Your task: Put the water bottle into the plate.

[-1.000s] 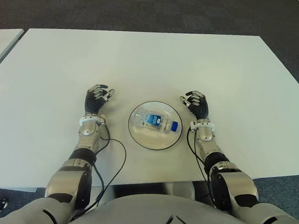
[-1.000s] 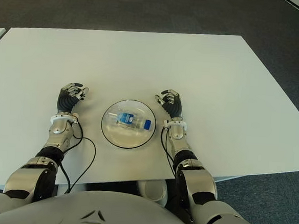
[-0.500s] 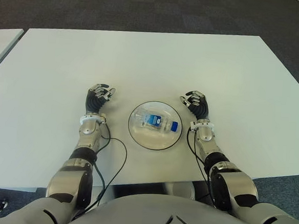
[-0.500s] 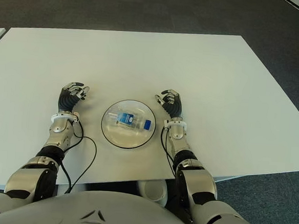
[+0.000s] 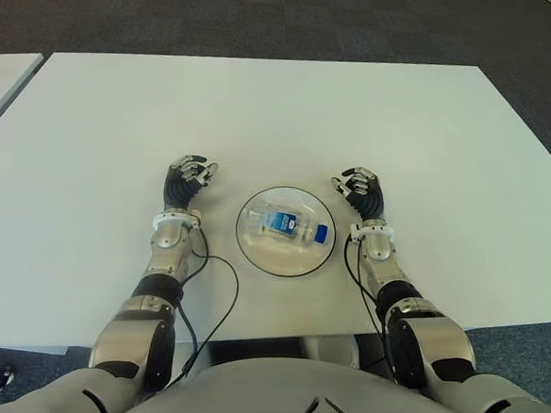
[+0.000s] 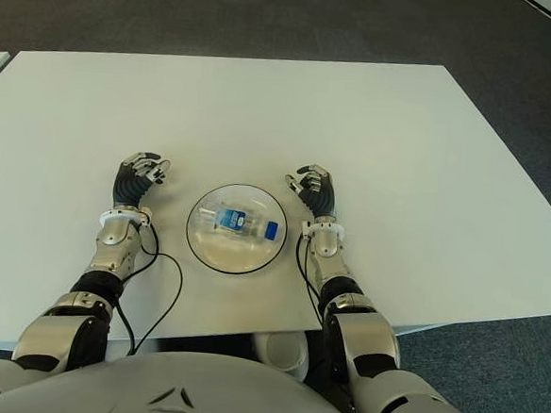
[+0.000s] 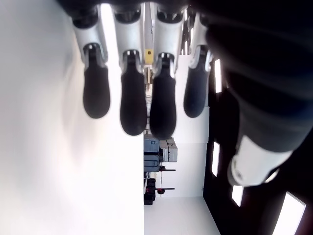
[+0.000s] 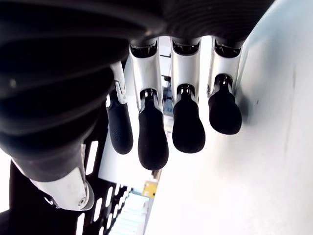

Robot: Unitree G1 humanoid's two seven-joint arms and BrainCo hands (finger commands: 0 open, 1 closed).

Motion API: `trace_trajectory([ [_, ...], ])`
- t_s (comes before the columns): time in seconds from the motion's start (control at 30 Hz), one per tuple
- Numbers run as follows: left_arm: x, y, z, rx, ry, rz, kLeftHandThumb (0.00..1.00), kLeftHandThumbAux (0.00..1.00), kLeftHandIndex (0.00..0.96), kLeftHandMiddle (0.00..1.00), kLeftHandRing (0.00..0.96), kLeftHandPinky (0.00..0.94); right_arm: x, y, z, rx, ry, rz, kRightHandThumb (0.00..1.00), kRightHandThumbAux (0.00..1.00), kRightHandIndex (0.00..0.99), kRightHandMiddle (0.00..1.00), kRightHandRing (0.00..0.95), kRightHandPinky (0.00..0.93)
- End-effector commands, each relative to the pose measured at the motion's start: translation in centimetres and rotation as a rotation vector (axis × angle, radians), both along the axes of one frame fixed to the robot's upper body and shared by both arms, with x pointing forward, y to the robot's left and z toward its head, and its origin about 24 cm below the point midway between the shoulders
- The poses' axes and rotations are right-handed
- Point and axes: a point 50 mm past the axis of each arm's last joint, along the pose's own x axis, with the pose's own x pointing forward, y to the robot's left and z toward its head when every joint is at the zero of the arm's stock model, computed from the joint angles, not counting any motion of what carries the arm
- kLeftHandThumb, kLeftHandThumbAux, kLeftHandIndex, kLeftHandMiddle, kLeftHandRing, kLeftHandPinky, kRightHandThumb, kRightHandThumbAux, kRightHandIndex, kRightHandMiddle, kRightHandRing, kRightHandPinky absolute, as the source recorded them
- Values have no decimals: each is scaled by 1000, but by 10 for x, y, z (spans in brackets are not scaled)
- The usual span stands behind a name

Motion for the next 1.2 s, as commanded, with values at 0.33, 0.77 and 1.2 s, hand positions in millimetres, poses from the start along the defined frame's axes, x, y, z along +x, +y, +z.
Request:
trace_trajectory([
  [0.33,-24,-5,-26,5,148,-12,707,712,433,600,583,578,-8,1,-10,-13,46,-1,708,727,433,690,700,683],
  [0.77,-29,-5,-29,11,158,2,707,712,434,606,588,582,-8,0,-10,-16,46,2,708,726,434,687,692,675],
  [1.2,-33,-5,-28,32,153,7,706,711,434,608,592,586,-8,-1,-10,-18,44,3,709,727,434,691,699,691],
])
